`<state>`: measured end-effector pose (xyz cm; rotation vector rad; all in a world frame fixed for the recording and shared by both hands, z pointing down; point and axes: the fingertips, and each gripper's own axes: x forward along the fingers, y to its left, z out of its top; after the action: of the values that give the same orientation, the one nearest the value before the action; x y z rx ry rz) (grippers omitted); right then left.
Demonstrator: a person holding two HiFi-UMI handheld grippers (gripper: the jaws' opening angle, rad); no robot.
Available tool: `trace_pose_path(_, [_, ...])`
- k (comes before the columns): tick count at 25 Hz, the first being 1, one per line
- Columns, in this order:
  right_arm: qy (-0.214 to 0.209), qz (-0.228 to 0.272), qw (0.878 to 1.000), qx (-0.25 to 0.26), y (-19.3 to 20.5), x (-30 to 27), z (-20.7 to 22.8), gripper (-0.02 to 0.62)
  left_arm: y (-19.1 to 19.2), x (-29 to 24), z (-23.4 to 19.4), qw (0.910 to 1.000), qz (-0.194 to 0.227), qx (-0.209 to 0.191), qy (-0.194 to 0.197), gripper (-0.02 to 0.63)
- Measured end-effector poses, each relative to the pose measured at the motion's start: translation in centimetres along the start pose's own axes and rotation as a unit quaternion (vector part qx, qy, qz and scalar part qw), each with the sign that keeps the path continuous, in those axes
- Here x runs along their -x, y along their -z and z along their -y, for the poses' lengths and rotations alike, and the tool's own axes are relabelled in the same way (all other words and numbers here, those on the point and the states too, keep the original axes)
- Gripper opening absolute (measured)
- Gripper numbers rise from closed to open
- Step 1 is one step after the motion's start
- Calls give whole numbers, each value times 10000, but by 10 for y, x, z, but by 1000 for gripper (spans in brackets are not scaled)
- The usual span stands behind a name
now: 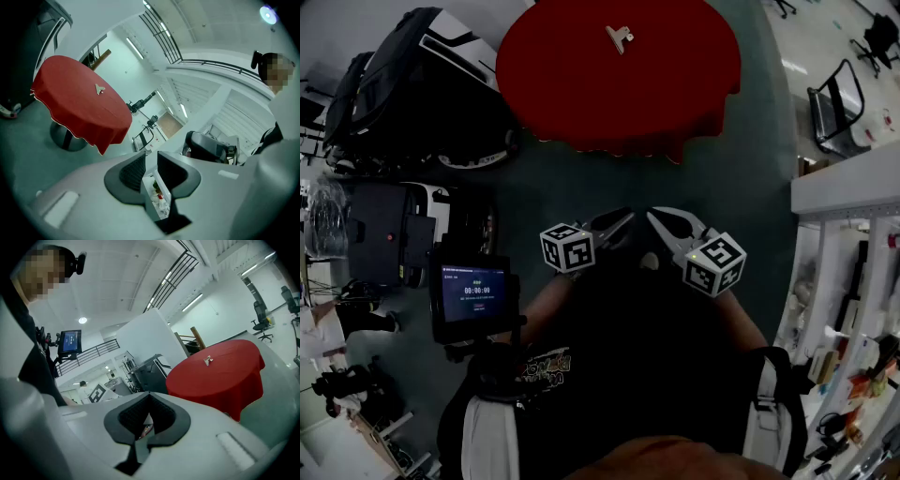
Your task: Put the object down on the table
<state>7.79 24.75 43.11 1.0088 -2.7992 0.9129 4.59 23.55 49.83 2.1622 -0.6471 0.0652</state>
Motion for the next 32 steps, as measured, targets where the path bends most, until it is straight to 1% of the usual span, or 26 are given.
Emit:
trace_pose_path(8, [18, 27, 10000, -12, -4, -2, 6, 2, -5, -4, -4, 10000, -45, 21, -13, 91])
trace_pose_path(14, [-53, 38, 10000, -43, -5, -8, 6, 2, -7, -3, -8, 9999, -106, 12, -82, 91])
trace_pose_path(19, [-165, 120, 9996, -180, -9, -12, 6, 3, -9, 3, -12, 9998, -81, 85, -158, 91])
trace_pose_path(23, [-146, 130, 9995, -249, -11, -21, 8, 3, -12, 10, -18, 9996, -96, 130, -231, 91])
trace_pose_path(26, [-120, 124, 9989, -425, -14, -36, 14, 5, -21, 18, -32, 9993, -23, 252, -278, 92])
trace_pose_path(28, [-75, 106, 9989, -451, -19, -50, 19, 3, -31, 23, -46, 9989, 54, 362, -299, 92])
trace_pose_path(32, [68, 66, 9989, -467, -37, -86, 28, 5, -66, 30, -78, 9980, 233, 547, -208, 92])
